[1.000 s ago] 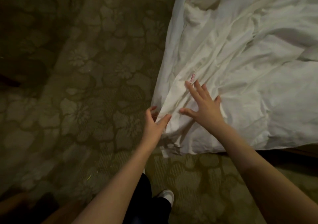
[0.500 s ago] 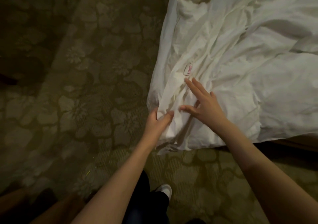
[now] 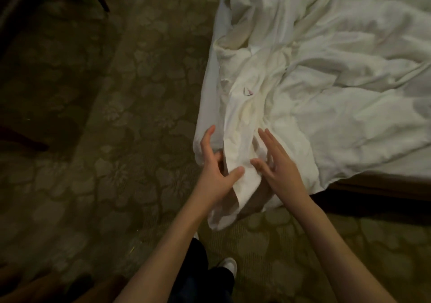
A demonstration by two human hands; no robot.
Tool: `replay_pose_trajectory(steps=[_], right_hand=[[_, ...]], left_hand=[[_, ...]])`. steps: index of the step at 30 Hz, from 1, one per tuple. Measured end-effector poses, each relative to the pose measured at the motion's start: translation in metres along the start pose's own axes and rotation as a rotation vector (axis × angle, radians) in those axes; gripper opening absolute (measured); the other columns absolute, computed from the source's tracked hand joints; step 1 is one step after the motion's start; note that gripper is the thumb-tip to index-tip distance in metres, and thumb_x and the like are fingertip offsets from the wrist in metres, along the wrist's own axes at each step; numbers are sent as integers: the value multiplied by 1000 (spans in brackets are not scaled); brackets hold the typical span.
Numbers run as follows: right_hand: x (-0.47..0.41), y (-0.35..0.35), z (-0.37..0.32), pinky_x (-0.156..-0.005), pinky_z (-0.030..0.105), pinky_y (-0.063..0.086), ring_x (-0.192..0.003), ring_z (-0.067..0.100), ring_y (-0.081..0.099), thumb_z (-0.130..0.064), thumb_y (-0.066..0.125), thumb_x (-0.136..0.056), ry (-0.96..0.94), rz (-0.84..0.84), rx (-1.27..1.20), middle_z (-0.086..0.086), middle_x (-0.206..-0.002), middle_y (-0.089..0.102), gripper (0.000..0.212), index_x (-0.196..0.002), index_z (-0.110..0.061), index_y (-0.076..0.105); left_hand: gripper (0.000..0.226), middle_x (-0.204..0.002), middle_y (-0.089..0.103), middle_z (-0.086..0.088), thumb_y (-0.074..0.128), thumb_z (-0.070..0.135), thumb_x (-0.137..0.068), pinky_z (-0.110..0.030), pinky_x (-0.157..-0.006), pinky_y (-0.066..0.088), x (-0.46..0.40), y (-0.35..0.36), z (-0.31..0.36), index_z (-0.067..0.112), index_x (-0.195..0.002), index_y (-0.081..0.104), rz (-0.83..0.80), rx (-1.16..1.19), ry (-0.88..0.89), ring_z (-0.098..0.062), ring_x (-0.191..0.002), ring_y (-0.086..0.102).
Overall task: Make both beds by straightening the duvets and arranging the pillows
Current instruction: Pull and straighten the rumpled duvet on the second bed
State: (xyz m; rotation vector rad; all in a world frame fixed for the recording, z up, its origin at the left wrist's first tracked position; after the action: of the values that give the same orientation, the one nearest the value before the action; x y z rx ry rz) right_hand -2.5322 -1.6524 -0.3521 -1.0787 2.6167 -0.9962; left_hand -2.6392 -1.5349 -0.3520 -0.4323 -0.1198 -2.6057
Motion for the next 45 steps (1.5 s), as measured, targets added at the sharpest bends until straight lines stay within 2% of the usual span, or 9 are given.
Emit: replay_pose_trajectory(steps=[3,6,12,22,32,36,39,42,45], right_hand=[[13,-31,-18,-117,41,24,-132,-2,20,-46,54,-83,4,51,-49,-10,-152,24,60,-134,-46,21],[29,-62,-37,-117,38,22,-135,0,20,-50,48,-80,-13,104,-65,-17,-145,22,59,-131,-48,18],[64,-111,-73,-113,30,26,-135,2,26,-57,54,-77,-64,148,-75,-17,-148,25,67,-134,-48,19],[41,-151,-136,-114,46,13,-143,9,16,-79,47,-73,-276,485,16,-10,-149,31,76,-139,-43,32],[-60,-150,-181,-114,41,19,-126,16,45,-59,52,-83,-281,823,30,3,-113,67,54,-98,-10,68],[-86,-155,-200,-85,22,43,-81,12,58,-55,46,-91,-214,946,-58,2,-76,68,51,-79,-10,67],[-98,-165,-209,-47,19,30,-51,8,39,-50,51,-88,-133,957,-44,-5,-53,46,37,-65,-20,47],[-110,-175,-214,-43,29,36,-44,13,44,-48,48,-87,-127,944,37,4,-50,52,43,-65,-12,53],[-120,-177,-223,-47,35,44,-48,21,54,-55,46,-88,-135,842,30,7,-57,59,52,-69,-7,59]], left_hand=[[100,-114,62,0,63,-2,-86,-28,-94,49,-1,12,29,68,-124,2,14,-66,50,-6,-104,62],[99,-108,62,4,62,-2,-87,-37,-89,55,-1,25,65,63,-133,3,10,-87,92,-7,-97,65],[92,-121,50,1,66,1,-86,-8,-64,50,-12,40,154,43,-143,6,26,83,117,5,-90,57],[99,-140,46,-20,68,-4,-81,-39,-89,53,-55,39,262,44,-142,7,1,102,163,-23,-120,55],[101,-143,42,-17,72,1,-78,-51,-103,42,-128,-6,304,48,-142,9,-41,21,92,-29,-123,50],[95,-142,38,-19,66,-5,-81,-49,-95,50,-141,-21,309,43,-143,13,-46,60,35,-32,-119,52],[73,-140,42,-17,62,13,-91,-31,-70,58,-135,-34,307,42,-141,18,-80,18,24,-29,-114,55],[35,-136,50,-5,41,34,-101,-22,-76,50,-106,-44,310,46,-132,30,24,-299,334,-14,-110,56],[36,-139,42,11,30,46,-99,-22,-101,40,-77,-41,322,42,-133,40,71,-421,755,-3,-125,44]])
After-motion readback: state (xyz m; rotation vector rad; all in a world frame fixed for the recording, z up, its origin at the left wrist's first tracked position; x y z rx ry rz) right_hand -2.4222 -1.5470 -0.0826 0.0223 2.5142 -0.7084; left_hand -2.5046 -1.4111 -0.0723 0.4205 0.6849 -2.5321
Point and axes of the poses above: each hand's wrist, its own x-axis away from the middle knuckle, its own y-axis out of the palm, z = x × y, the point moved 3 cm from there along -x, towards the middle knuckle
